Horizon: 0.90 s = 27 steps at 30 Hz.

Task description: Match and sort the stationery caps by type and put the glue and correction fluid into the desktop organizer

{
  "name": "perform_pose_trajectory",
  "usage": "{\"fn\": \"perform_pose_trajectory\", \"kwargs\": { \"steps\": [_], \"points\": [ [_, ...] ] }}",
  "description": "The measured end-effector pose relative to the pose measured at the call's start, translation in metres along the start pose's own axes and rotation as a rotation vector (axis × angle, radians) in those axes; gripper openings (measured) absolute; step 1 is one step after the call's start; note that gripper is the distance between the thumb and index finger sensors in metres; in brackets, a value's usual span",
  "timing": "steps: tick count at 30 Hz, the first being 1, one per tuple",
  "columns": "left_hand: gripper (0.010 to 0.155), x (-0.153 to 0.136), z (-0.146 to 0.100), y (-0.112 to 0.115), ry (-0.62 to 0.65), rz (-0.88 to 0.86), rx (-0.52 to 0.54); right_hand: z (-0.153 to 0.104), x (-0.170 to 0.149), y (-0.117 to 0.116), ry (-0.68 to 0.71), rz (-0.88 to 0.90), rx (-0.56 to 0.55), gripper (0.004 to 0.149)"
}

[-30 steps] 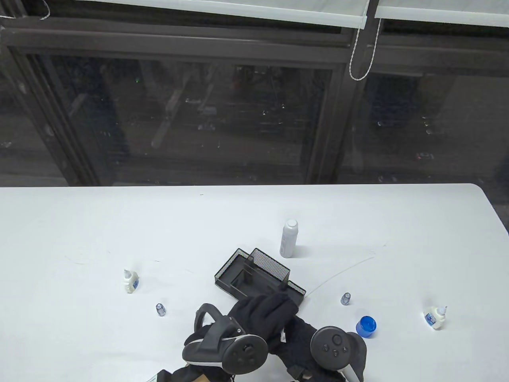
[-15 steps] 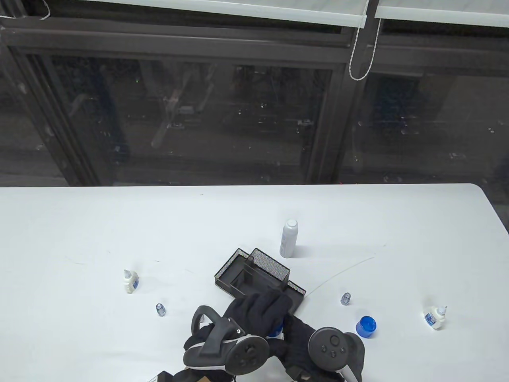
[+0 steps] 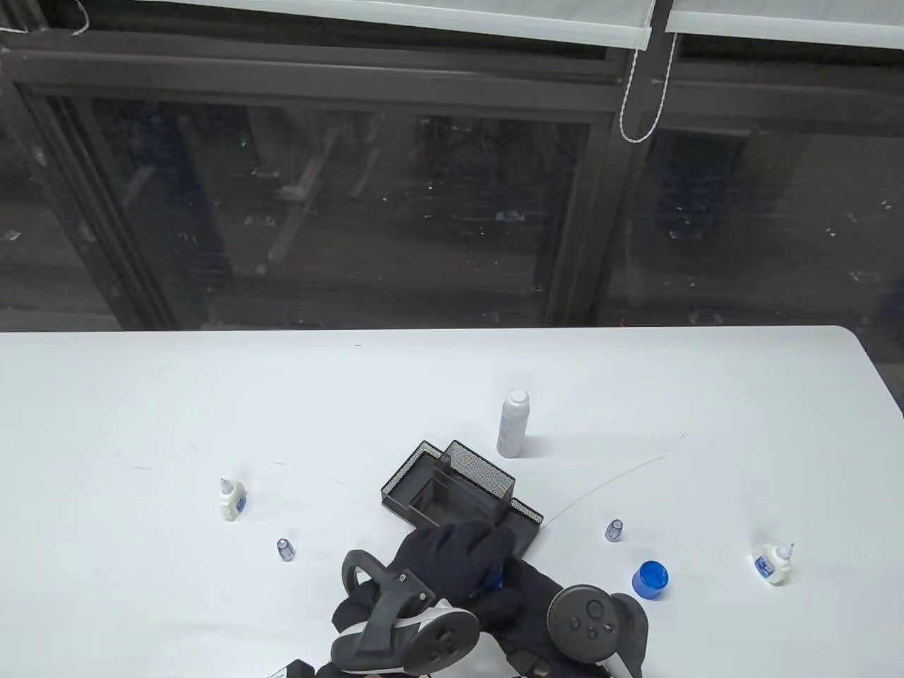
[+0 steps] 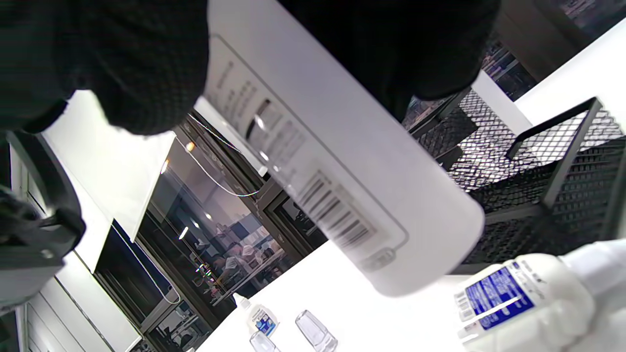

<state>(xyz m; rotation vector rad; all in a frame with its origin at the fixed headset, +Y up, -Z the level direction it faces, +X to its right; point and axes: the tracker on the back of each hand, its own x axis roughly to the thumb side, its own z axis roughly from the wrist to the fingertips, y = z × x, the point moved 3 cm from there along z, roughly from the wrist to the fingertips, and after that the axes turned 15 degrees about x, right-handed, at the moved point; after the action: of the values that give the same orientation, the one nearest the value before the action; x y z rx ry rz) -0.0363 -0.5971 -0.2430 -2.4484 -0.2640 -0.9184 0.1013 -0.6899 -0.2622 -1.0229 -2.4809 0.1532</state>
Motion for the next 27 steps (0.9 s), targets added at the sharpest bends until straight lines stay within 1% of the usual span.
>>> {"fn": "perform_pose_trajectory", "kwargs": {
  "steps": [1,2,3,4,6,7,8,9,10,11,12,13,14,16,17,18,19,20,21,22,24,25,26,27],
  "points": [
    [0.063,0.002,0.000,0.002,0.024,-0.068,-0.097,0.000,0.000,-0.001,-0.003,0.003,0.002,0.074],
    [0.066,0.005,0.000,0.005,0.057,-0.143,-0.170,0.001,-0.001,-0.001,-0.003,0.008,0.005,0.074],
    [0.069,0.006,-0.001,0.005,0.055,-0.150,-0.162,0.001,-0.001,-0.001,-0.003,0.008,0.005,0.074],
    [0.071,0.006,0.000,0.006,0.048,-0.120,-0.135,0.001,-0.002,-0.001,-0.005,0.008,0.000,0.074],
    [0.086,0.003,-0.002,0.005,-0.007,-0.011,-0.050,0.000,-0.001,0.001,-0.009,-0.009,-0.011,0.074],
    [0.087,0.000,-0.002,0.004,-0.051,0.049,0.010,0.000,-0.002,0.001,-0.009,-0.013,-0.013,0.074],
    [0.086,-0.001,-0.003,0.004,-0.075,0.059,0.032,0.000,-0.002,0.001,-0.009,-0.011,-0.014,0.074],
    [0.082,-0.003,-0.003,0.003,-0.098,0.032,0.056,0.000,-0.002,0.001,-0.007,0.001,-0.012,0.074],
    [0.072,-0.004,-0.003,0.003,-0.104,-0.018,0.054,0.000,-0.002,0.001,-0.004,0.008,-0.010,0.074],
    [0.068,-0.005,-0.002,0.003,-0.115,-0.041,0.025,0.000,-0.002,0.001,-0.004,0.006,-0.010,0.074],
    [0.064,-0.003,-0.001,0.004,-0.088,-0.078,-0.043,0.000,-0.001,0.001,-0.008,-0.008,-0.012,0.074],
    [0.063,0.001,0.000,0.007,-0.025,-0.128,-0.134,0.000,-0.002,0.001,-0.010,-0.019,-0.015,0.074],
    [0.063,0.003,-0.001,0.008,0.001,-0.144,-0.164,0.000,-0.002,0.001,-0.010,-0.014,-0.014,0.074],
    [0.065,0.006,-0.001,0.010,0.019,-0.096,-0.143,0.000,-0.002,0.001,-0.008,0.001,-0.013,0.074],
    [0.067,0.005,-0.002,0.010,-0.013,-0.032,-0.076,0.000,-0.002,0.001,-0.008,0.006,-0.012,0.074],
    [0.074,0.002,-0.003,0.009,-0.061,0.009,-0.004,0.000,-0.002,0.001,-0.008,0.003,-0.014,0.074],
    [0.080,0.000,-0.004,0.008,-0.079,0.025,0.037,0.000,-0.002,0.001,-0.008,-0.004,-0.016,0.074],
    [0.080,-0.002,-0.004,0.007,-0.089,0.021,0.065,0.000,-0.002,0.002,-0.009,-0.011,-0.018,0.074],
    [0.075,-0.004,-0.003,0.007,-0.102,-0.004,0.058,0.000,-0.002,0.002,-0.009,-0.012,-0.018,0.074],
    [0.067,-0.006,-0.003,0.007,-0.124,-0.041,0.038,0.000,-0.002,0.002,-0.005,-0.013,-0.016,0.074],
    [0.062,-0.005,-0.002,0.009,-0.094,-0.114,-0.055,0.000,-0.001,0.001,-0.009,-0.022,-0.014,0.074],
    [0.061,-0.001,-0.001,0.010,-0.032,-0.170,-0.134,0.000,-0.002,0.001,-0.010,-0.023,-0.015,0.074],
    [0.063,0.000,-0.002,0.010,-0.031,-0.180,-0.161,0.001,-0.002,0.000,-0.010,-0.019,-0.014,0.074],
    [0.066,0.002,-0.001,0.010,-0.020,-0.157,-0.148,0.000,-0.002,0.000,-0.009,-0.014,-0.013,0.074]
  ]
}}
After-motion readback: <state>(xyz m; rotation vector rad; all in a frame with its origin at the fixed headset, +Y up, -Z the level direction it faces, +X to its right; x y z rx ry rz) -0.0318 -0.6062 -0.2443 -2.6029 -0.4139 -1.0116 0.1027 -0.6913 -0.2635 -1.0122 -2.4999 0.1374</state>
